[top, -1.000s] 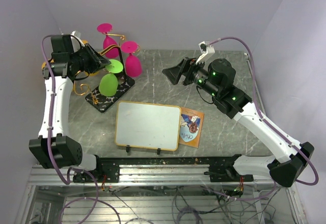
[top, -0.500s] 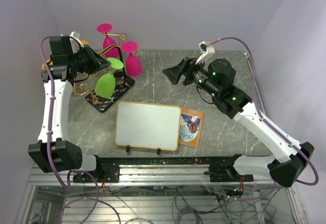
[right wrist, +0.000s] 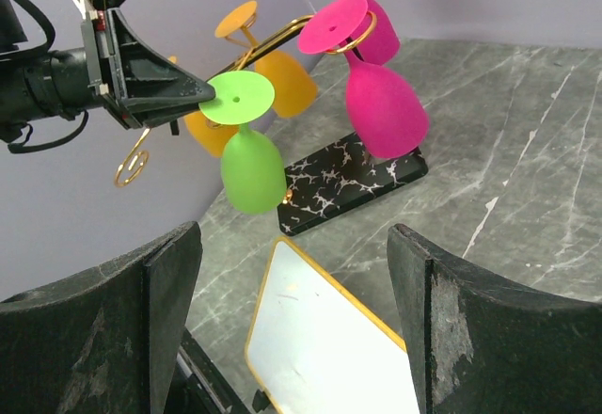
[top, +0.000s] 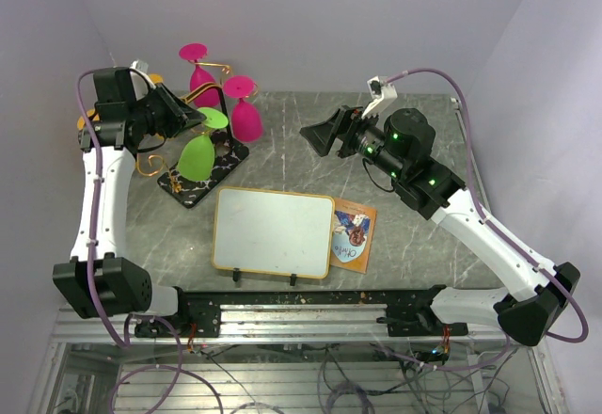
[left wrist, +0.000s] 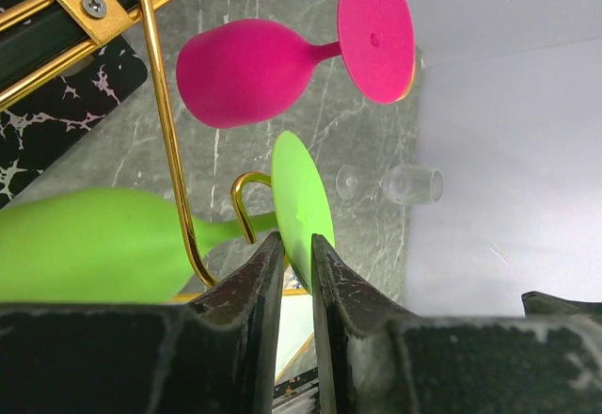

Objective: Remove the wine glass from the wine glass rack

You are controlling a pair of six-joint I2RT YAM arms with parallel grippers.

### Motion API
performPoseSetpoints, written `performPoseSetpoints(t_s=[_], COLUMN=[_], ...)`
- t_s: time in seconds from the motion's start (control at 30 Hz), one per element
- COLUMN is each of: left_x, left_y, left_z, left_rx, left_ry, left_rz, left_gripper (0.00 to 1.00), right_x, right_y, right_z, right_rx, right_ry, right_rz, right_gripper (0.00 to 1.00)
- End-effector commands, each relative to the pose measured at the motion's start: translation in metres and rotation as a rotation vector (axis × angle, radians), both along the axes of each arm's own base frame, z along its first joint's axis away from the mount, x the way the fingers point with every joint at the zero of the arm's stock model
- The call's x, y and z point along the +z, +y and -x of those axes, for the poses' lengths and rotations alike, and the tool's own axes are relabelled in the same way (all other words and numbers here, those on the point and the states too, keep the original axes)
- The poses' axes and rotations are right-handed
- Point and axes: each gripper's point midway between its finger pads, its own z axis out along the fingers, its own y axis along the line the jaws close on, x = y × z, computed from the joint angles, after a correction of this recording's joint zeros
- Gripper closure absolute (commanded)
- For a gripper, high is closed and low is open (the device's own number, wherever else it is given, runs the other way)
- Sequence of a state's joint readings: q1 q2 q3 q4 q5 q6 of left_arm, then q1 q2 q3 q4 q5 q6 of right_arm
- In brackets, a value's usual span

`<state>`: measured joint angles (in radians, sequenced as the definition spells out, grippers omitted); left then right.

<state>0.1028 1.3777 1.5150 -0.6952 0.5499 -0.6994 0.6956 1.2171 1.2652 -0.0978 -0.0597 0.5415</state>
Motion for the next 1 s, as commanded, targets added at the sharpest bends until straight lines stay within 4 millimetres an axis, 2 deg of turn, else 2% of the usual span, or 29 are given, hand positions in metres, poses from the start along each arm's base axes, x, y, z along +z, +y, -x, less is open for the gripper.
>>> performPoseSetpoints(t_s=[0.0,0.2,0.3,0.37,0.57,0.73,0.97], left_x=[0.001,-0.003,-0.006,-0.003,0.010,0.016,0.023], left_y=[-0.008,-0.005,-0.005,-0.008,-0.010,-0.015,0.000], left_z=[-0.005,-0.008,-0.008,-0.005,0.004,0.011,0.016], left_rx=[-0.029,-0.011,-0.004,-0.010,0.021,0.028,0.090], left_ry=[-0.011,0.002,0.011,0.011,-0.006,0.005,-0.002], left_rz=[0.052,0.041,0.047,0.070,0.117,0.210,0.283], left_gripper=[0.72,0.75,0.83,0.87,0.93,0.93,0.93], right_x=[0.006,0.006,0.006,0.008,0.010,0.010,0.010], right_y=[-0.007,-0.008,-0.009,-0.010,-0.012,-0.011,-0.012], right_z=[0.001,0.002,0.001,0.002,0.003,0.003,0.004], right_rx=[-0.021,-0.023,-0.027,-0.029,-0.034,-0.028,-0.031], right_ry=[-0.019,-0.020,-0.023,-0.026,-0.033,-0.034,-0.034], right_rz=[-0.003,-0.003,-0.002,-0.002,0.001,0.005,0.011], right_gripper=[0.21,0.21,0.21,0.21,0.21,0.21,0.21])
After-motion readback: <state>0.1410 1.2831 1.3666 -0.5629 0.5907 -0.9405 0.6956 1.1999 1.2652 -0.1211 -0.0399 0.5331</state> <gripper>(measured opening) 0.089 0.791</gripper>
